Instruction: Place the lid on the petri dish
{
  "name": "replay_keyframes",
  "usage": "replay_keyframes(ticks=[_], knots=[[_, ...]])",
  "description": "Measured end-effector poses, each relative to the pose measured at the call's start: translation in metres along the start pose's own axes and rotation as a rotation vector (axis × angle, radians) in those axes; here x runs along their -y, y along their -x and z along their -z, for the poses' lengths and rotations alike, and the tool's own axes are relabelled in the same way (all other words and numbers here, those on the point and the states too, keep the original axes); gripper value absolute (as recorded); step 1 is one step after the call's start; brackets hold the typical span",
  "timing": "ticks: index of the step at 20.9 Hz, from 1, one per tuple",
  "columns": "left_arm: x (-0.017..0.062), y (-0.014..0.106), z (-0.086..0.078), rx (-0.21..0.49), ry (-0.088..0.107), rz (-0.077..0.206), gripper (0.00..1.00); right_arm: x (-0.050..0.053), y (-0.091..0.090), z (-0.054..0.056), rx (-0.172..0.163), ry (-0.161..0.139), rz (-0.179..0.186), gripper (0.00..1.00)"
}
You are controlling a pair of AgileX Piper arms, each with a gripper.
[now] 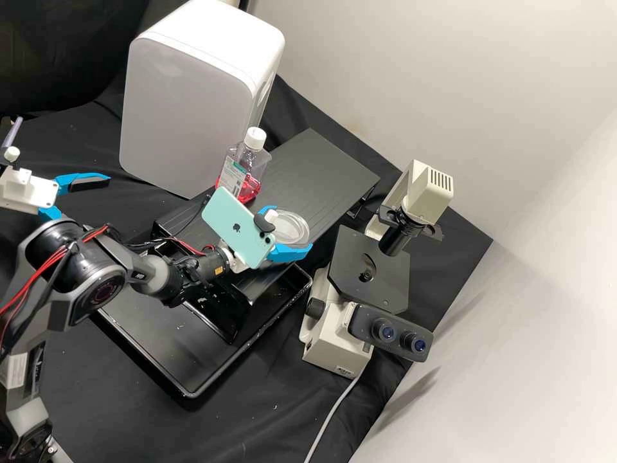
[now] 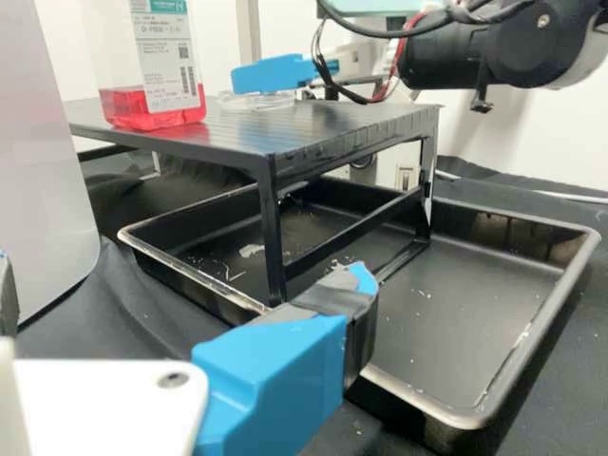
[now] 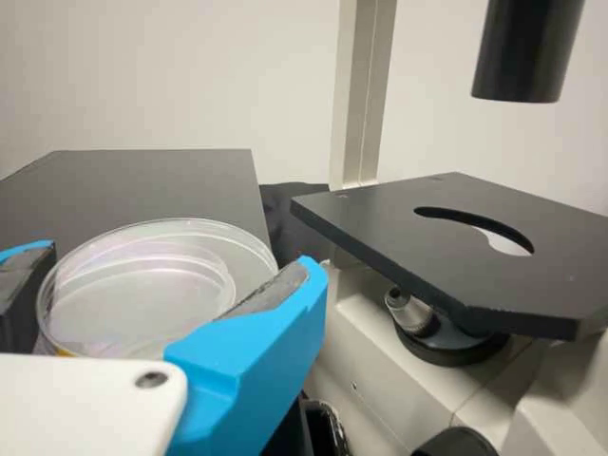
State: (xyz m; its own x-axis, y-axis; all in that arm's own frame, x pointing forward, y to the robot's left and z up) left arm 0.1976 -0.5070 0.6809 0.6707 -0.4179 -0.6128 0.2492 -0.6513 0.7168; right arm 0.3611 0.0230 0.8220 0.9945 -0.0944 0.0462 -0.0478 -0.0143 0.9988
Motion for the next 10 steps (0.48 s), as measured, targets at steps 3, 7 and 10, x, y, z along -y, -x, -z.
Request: replay_keyframes(ticks=[3,7,10], knots=[[0.0003,-0.0001,0.0001,0.000,0.000,0.001,1.00,-0.0002,-0.0055,0.0003,-0.001,0.007,-0.008,0.00],[0.0014,-0.0004,0.0004,-0.001,0.002,0.006,1.00,0.0005,-0.0078,0.0000,0.007,0.002,-0.007,0.00],[0.0014,-0.0004,0.0004,-0.001,0.002,0.006,1.00,0.0021,-0.0075,0.0011,0.014,-0.005,-0.009,0.00]])
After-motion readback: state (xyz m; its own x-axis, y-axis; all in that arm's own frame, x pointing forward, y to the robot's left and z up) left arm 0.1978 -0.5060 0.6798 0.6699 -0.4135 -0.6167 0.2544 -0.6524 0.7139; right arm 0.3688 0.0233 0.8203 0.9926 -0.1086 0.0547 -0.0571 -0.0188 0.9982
